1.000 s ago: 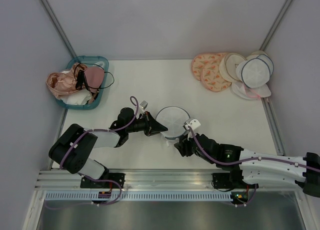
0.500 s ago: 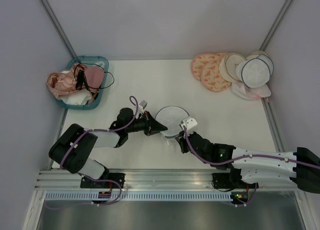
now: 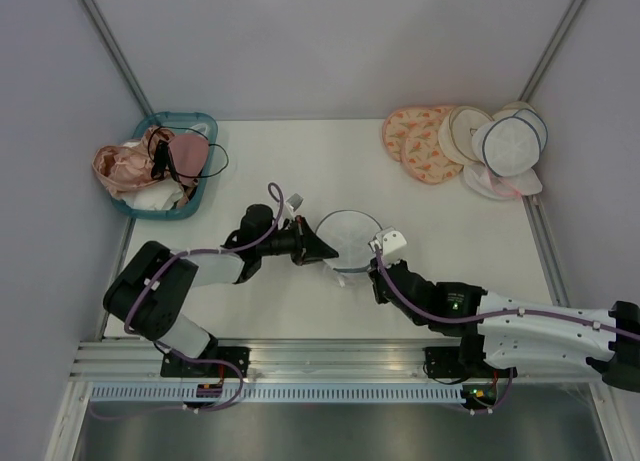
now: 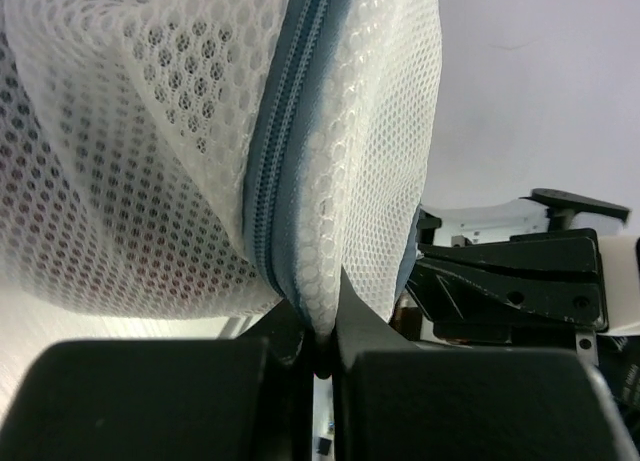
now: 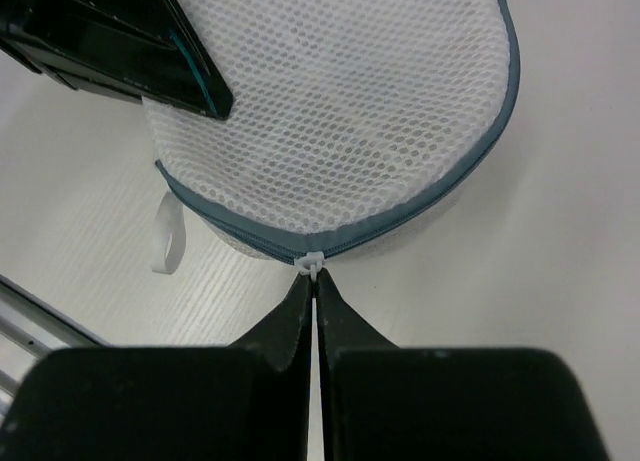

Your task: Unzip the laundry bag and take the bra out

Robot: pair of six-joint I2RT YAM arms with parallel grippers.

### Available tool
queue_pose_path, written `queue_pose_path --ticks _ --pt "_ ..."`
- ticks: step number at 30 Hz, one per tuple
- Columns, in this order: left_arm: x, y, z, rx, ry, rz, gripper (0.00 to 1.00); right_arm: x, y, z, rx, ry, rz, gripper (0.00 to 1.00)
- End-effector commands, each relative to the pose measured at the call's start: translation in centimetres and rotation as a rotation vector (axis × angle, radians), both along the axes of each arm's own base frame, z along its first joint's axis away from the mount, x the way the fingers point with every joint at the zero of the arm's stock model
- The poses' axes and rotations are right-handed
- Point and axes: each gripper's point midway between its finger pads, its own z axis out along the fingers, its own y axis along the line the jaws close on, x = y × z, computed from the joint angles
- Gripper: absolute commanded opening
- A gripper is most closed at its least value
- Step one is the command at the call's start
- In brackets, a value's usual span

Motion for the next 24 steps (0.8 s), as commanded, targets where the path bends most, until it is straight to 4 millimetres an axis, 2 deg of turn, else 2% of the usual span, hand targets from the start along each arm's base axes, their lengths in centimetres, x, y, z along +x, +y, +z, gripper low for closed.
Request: queue_pose_path --ticks 1,2,3,5,6,8,9,11,12,13,16,20,21,22,23,24 --pt "2.0 -0.1 0.0 0.069 -0.12 -0.072 0.02 0.8 -2.0 0.6 -0.093 -0.002 -0.114 0.0" --pt "2.4 -0.1 -0.4 0.093 -0.117 -0.091 0.02 0.8 -2.1 0.4 -0.109 0.024 -0.137 0.0" --pt "3.8 0.0 0.1 0.123 -0.122 -0.085 0.02 0.7 -2.0 0.4 -0.119 0.034 -0.141 0.0" --pt "5.3 0.3 0.1 0.165 -0.18 -0.092 0.02 0.8 -2.2 -0.1 -0.149 0.043 -0.164 0.0" --pt "6.9 0.6 0.5 0.186 -0.197 -0.087 0.02 0.9 -2.3 0.0 -0.151 0.041 -0.17 0.0" --pt "8.6 0.9 0.4 0.221 -0.209 -0.085 0.02 0.9 -2.6 -0.3 -0.161 0.041 -0.187 0.0" --pt "10.6 1.1 0.4 0.248 -0.239 -0.082 0.02 0.8 -2.6 -0.2 -0.157 0.046 -0.191 0.0" --pt "12.0 2.5 -0.9 0.308 -0.194 -0.065 0.02 0.7 -2.7 -0.1 -0.151 0.051 -0.194 0.0" --pt "13.1 2.7 -0.8 0.314 -0.202 -0.063 0.02 0.6 -2.7 -0.2 -0.147 0.058 -0.195 0.0" --pt "13.5 3.0 -1.8 0.318 -0.175 -0.063 0.02 0.6 -2.6 -0.2 -0.141 0.06 -0.188 0.0" --pt "14.3 3.5 -2.4 0.295 -0.165 -0.071 0.02 0.5 -2.5 -0.4 -0.139 0.063 -0.183 0.0" --pt "13.4 3.1 -2.4 0.268 -0.165 -0.11 0.02 0.7 -1.9 -0.3 -0.119 0.046 -0.161 0.0" --pt "13.2 3.1 -2.5 0.265 -0.16 -0.114 0.02 0.9 -1.0 0.3 -0.068 0.033 -0.151 0.02" --pt "13.0 3.0 -2.5 0.259 -0.158 -0.122 0.02 1.0 -0.7 0.8 -0.054 0.011 -0.128 0.24" --pt "12.5 2.9 -2.8 0.259 -0.148 -0.132 0.02 1.0 -0.6 0.4 -0.047 0.004 -0.118 0.41" --pt "12.2 2.8 -3.0 0.254 -0.143 -0.141 0.02 1.2 0.5 1.2 0.008 -0.018 -0.101 0.56"
